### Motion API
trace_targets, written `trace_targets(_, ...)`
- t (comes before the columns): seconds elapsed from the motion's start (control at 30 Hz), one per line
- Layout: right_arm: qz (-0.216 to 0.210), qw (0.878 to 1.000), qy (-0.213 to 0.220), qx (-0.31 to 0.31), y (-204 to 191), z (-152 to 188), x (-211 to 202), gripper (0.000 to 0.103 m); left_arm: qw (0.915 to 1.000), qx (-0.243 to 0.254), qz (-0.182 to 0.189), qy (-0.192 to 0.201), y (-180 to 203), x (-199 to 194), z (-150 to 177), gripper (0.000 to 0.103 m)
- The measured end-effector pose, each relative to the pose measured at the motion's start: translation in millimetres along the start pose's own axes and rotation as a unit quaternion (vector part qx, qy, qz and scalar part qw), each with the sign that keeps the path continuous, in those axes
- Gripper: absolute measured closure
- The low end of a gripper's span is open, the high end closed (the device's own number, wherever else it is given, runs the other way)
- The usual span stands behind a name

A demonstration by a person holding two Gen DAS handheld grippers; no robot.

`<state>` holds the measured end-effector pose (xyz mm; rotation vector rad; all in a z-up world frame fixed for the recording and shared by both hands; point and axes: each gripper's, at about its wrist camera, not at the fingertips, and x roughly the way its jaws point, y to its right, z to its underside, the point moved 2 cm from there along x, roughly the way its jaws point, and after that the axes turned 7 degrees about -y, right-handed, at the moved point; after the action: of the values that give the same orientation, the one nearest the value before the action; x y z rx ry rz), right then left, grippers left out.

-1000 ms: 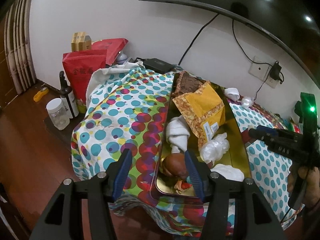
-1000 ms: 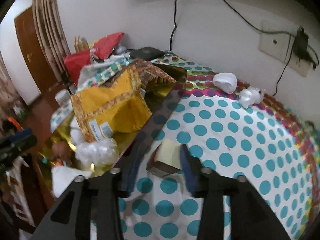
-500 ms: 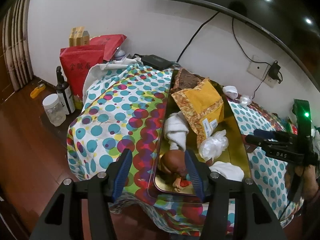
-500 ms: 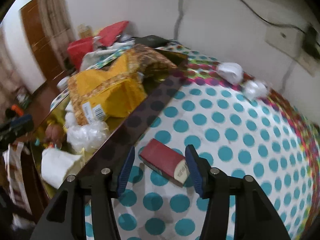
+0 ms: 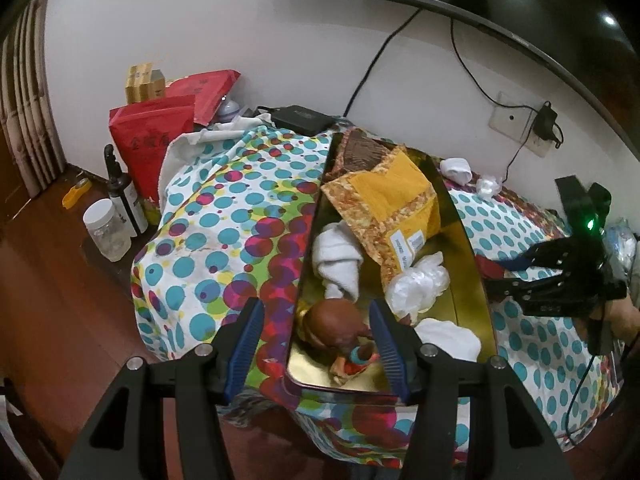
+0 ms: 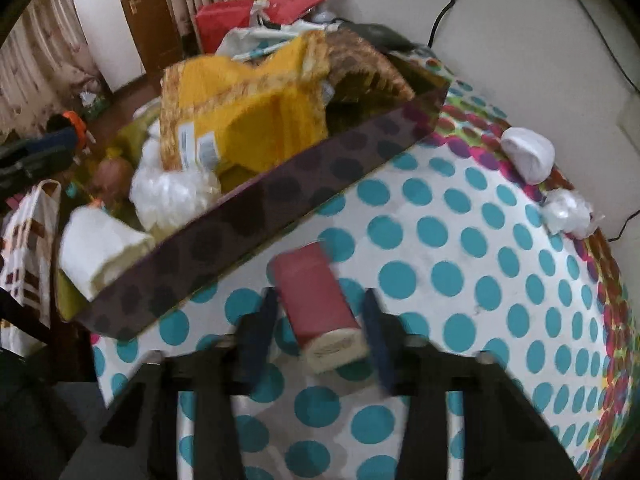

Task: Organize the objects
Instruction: 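Lower the box into the gold tray and open the right tool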

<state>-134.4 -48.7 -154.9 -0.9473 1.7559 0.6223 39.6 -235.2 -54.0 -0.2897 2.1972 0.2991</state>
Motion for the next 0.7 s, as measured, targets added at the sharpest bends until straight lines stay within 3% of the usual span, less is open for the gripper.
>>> trace_targets(0.2, 0.017, 0.998, 0.047, 0.041, -5, 4, -21, 0.075, 0.9999, 0.013, 0.004, 0.003, 10, 0, -2, 0.047)
trace_targets(0.4, -0.012, 0.992, 0.117, 0.054, -31, -21, -69, 0.075, 0.9998, 0.013, 0.011, 0.003, 11, -1, -3, 0.047)
trace_targets(0.7, -0.047, 0.994, 0.102, 0.015, -104, -55, -47, 0.075, 0.9999, -0.010, 0.008, 0.009, -9, -7, -1, 0.047)
